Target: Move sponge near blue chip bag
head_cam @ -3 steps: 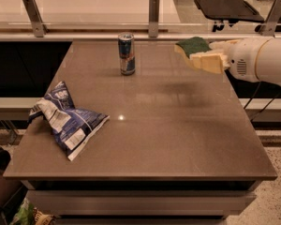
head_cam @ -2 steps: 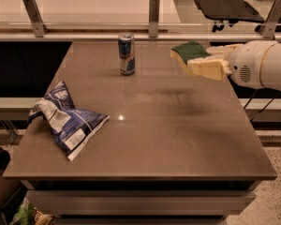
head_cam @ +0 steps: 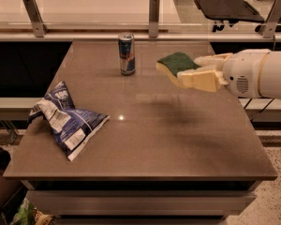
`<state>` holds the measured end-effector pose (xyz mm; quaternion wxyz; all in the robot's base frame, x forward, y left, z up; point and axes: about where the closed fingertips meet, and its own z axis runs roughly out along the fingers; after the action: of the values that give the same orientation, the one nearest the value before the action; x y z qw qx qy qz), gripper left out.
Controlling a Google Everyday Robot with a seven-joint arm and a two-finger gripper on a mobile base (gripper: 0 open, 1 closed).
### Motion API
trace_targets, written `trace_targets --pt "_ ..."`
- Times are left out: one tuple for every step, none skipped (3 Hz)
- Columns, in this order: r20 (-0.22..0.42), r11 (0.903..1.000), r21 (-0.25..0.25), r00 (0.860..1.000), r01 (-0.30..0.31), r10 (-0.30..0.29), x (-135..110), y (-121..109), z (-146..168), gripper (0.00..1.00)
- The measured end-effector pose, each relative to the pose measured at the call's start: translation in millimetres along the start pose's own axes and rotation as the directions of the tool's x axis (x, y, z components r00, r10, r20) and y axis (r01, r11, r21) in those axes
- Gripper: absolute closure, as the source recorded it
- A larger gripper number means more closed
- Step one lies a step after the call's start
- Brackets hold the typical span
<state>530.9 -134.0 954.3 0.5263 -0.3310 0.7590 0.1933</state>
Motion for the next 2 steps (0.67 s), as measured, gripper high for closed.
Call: trace_targets --pt "0.004 0.9971 -0.076 1.0 0.002 -0.001 3.0 19.0 5.3 1.0" --pt "0.02 0.9915 -0.129 1.0 0.012 -0.01 8.7 37.4 8.3 1.0"
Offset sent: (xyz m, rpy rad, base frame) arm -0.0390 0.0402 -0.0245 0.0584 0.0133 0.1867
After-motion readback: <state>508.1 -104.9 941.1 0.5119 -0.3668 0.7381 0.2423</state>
